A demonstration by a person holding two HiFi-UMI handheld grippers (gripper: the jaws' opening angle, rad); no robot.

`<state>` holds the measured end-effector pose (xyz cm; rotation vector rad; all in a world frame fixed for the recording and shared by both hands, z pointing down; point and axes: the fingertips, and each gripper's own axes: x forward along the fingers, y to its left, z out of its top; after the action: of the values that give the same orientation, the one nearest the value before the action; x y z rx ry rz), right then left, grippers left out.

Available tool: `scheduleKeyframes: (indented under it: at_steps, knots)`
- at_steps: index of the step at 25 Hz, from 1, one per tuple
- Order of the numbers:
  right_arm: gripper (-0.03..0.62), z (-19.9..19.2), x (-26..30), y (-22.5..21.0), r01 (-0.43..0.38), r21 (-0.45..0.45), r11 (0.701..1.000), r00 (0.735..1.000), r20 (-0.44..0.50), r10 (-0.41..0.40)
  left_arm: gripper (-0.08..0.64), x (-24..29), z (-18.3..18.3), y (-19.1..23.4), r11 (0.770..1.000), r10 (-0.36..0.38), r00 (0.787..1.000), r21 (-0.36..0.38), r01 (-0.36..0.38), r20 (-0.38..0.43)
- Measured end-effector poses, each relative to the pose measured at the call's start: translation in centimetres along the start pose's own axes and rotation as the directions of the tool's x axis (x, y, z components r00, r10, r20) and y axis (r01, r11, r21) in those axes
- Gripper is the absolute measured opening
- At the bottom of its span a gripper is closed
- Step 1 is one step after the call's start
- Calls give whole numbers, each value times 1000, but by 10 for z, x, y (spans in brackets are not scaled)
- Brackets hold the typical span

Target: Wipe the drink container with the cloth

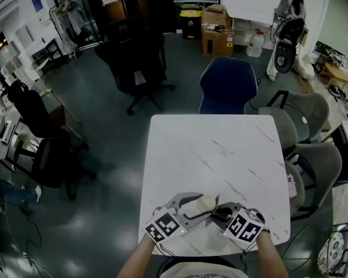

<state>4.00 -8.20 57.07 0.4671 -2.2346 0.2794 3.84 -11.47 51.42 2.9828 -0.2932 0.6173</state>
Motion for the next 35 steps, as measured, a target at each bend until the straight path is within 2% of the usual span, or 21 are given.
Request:
scheduleKeyframes:
  at_steps: [5, 11, 19, 23, 35]
  knots:
    - [46, 5, -10, 0, -10, -29, 1000, 1000, -9, 10, 255, 0, -1, -4, 996, -76, 997, 44, 77, -30]
    - [46, 15, -24, -1, -1, -74, 997, 1000, -16, -1, 253, 0, 0, -5, 986, -154, 986, 62, 157, -57]
    - [47, 19, -31, -3, -15, -127, 992, 999, -49, 9, 254, 1, 0, -7, 955, -266, 960, 110, 275, -91]
    - [47, 14, -27, -6, -15, -116, 993, 998, -62, 8, 255, 1, 1, -8, 951, -279, 957, 115, 287, -85]
    - [46, -8, 1, -13, 12, -57, 998, 995, -102, -18, 255, 0, -1, -9, 959, -251, 966, 120, 258, -68]
